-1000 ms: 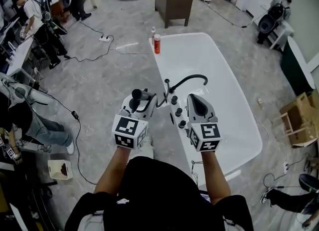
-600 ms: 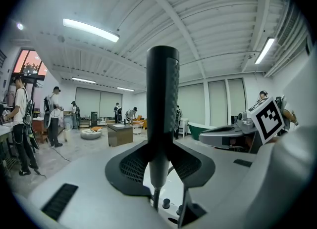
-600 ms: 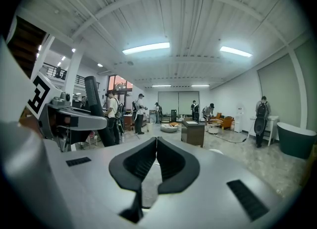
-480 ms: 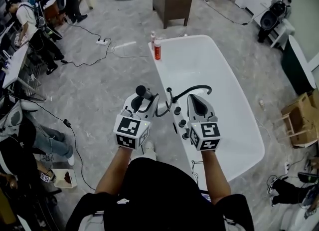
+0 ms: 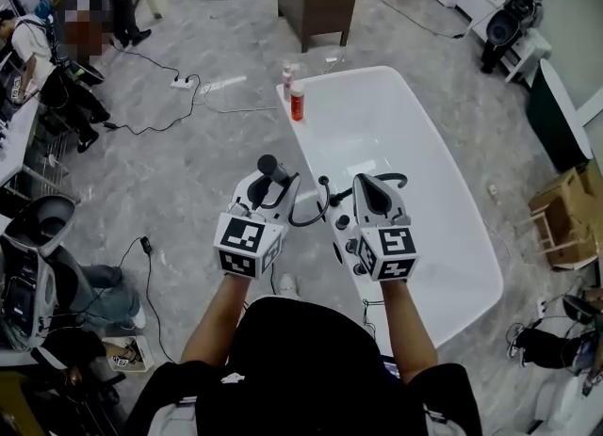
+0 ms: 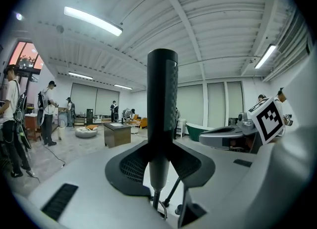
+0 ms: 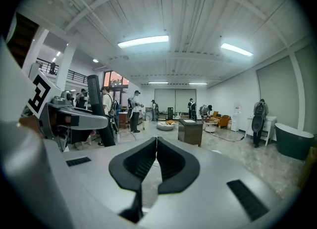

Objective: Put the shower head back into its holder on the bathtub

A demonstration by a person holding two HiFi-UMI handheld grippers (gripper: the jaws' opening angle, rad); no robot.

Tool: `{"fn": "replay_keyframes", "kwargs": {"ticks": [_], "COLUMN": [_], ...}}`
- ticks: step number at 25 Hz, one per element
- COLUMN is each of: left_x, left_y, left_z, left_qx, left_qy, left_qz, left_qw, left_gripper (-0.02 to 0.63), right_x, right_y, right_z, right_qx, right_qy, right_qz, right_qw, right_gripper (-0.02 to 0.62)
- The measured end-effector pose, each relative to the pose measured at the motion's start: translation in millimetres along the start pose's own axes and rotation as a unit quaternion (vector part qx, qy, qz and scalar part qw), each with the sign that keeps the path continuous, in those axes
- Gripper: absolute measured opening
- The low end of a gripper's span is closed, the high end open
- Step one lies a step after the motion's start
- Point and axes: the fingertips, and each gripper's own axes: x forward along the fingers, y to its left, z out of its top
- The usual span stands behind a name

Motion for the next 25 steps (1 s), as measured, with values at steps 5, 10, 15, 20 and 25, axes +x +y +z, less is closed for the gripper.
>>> {"fn": "replay_keyframes", "kwargs": {"ticks": [5,10,15,20,25], "left_x": [14.3,23.7,31.2,40.4,50.3], "left_y": [32.3,52.4,68.4,81.1,87.6], "left_z": [2.4,1.3,-6.6,-2.9,-2.9], "left_qx": [-0.004,0.000,-0.003,-0.009,-0.011], "left_qy": [0.003,0.003,0.002,0.003,0.005], "left_qz": [-0.010,-0.023,-0.024,-0.021,-0.021], "left_qw": [0.9999,0.9997,0.9997,0.9997,0.9997], "left_gripper": [0.144,0.144,0.144,0.144,0.144], "right_x": [34.5,58.7,77.9,91.3,102.2], "right_y": [6.0,14.6,18.6,14.4,7.7], "right_z": [5.9,6.1,-0.5,1.4,-0.2], "right_qx": [-0.001,-0.007,-0.011,-0.010,-0.012], "right_qy": [0.006,0.015,0.020,0.026,0.031], "right_qz": [-0.009,-0.010,-0.009,-0.012,-0.011], "right_qw": [1.000,1.000,1.000,1.000,0.999], "right_gripper": [0.023,0.023,0.023,0.023,0.023]}}
